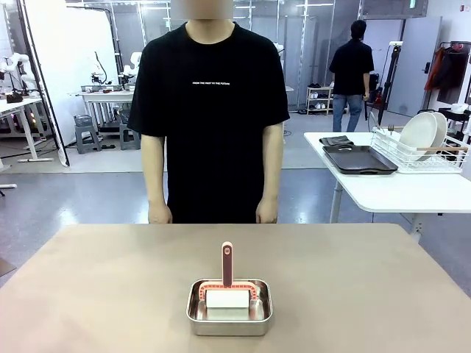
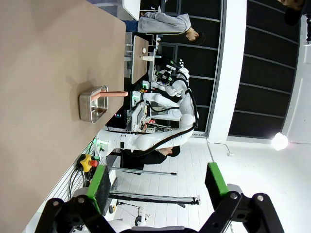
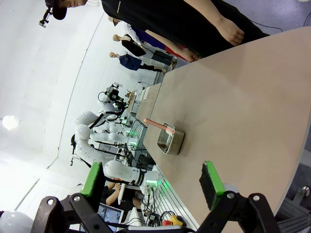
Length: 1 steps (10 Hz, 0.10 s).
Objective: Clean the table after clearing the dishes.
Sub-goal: Place the Lint Roller back on top of the Airtight Container.
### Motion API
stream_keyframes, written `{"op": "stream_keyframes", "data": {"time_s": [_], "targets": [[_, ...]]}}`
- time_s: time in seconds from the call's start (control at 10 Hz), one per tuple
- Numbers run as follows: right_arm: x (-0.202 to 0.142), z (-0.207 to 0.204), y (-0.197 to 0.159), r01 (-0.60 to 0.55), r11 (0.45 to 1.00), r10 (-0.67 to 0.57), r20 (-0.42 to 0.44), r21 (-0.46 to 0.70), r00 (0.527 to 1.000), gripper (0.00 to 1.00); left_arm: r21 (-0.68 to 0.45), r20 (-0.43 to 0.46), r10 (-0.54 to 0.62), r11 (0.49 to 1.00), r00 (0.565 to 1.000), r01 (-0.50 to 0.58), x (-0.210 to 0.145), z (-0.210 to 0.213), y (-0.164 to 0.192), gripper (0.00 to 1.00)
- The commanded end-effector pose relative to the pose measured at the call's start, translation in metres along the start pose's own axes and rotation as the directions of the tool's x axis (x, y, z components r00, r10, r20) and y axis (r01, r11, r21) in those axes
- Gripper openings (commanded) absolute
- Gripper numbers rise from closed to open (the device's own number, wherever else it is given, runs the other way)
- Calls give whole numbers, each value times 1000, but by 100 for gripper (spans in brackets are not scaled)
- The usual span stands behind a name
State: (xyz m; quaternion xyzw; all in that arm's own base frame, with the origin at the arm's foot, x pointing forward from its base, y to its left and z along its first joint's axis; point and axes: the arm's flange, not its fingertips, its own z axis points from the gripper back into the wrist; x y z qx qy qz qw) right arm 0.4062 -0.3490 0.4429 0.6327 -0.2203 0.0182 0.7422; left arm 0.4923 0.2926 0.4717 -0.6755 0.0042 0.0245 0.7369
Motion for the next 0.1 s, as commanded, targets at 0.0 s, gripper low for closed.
{"op": "stream_keyframes", "data": {"time_s": [0.0], "targets": [[-4,-2,3,-10,1000,10,-2,-10,1000,100,-1,5,-21,1000,1000,21,-6,-2,1,100]]}}
